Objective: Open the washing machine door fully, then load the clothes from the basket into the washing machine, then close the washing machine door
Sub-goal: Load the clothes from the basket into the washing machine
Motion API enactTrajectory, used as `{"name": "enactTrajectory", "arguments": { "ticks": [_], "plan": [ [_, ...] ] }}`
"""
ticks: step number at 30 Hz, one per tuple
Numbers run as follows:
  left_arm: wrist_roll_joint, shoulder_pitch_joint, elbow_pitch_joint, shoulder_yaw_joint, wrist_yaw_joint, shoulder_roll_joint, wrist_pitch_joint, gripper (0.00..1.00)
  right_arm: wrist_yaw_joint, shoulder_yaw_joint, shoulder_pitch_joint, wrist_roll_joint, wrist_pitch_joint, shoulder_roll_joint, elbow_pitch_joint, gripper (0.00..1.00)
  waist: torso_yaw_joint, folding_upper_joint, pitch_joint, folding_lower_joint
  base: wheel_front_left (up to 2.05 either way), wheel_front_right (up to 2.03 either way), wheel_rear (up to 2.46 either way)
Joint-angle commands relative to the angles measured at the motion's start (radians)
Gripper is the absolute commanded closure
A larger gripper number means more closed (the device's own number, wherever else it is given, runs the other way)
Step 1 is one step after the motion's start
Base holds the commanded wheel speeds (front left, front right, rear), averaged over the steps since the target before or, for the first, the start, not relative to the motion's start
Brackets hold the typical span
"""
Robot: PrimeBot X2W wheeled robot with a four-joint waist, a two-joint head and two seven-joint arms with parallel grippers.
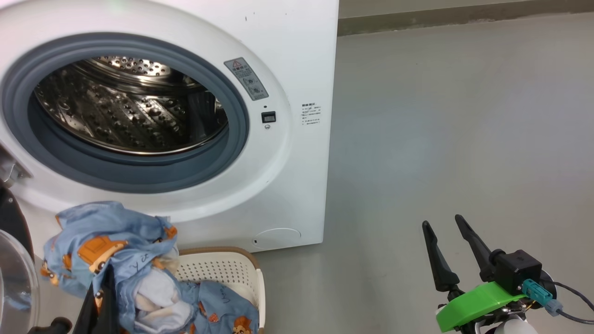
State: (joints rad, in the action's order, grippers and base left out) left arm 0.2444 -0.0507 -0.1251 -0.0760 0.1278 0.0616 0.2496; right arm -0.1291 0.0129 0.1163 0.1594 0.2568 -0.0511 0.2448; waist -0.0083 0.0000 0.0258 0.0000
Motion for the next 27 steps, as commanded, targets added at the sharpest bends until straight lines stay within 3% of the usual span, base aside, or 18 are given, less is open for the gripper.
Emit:
{"name": "enactTrajectory", "arguments": {
  "ticks": [1, 15, 27],
  "plan": [
    [-0.01, 0.012, 0.037, -0.039, 0.003, 0.008, 0.012, 1.0, -0.002, 0.019, 0.004, -0.013, 0.005, 0.001, -0.026, 0.0, 0.001, 0.0, -0.001, 0.0, 0.0, 0.0, 0.0],
    [-0.014, 0.02, 0.033, -0.031, 0.003, -0.006, 0.012, 1.0, -0.002, 0.021, -0.001, -0.005, 0.005, 0.001, -0.026, 0.0, 0.002, 0.0, 0.007, 0.0, 0.0, 0.0, 0.0],
    [-0.006, 0.15, 0.012, -0.019, 0.003, -0.008, 0.012, 1.0, -0.002, 0.03, 0.02, -0.007, 0.005, 0.001, -0.034, 0.0, -0.023, 0.0, 0.093, 0.0, 0.0, 0.0, 0.0]
  ]
}}
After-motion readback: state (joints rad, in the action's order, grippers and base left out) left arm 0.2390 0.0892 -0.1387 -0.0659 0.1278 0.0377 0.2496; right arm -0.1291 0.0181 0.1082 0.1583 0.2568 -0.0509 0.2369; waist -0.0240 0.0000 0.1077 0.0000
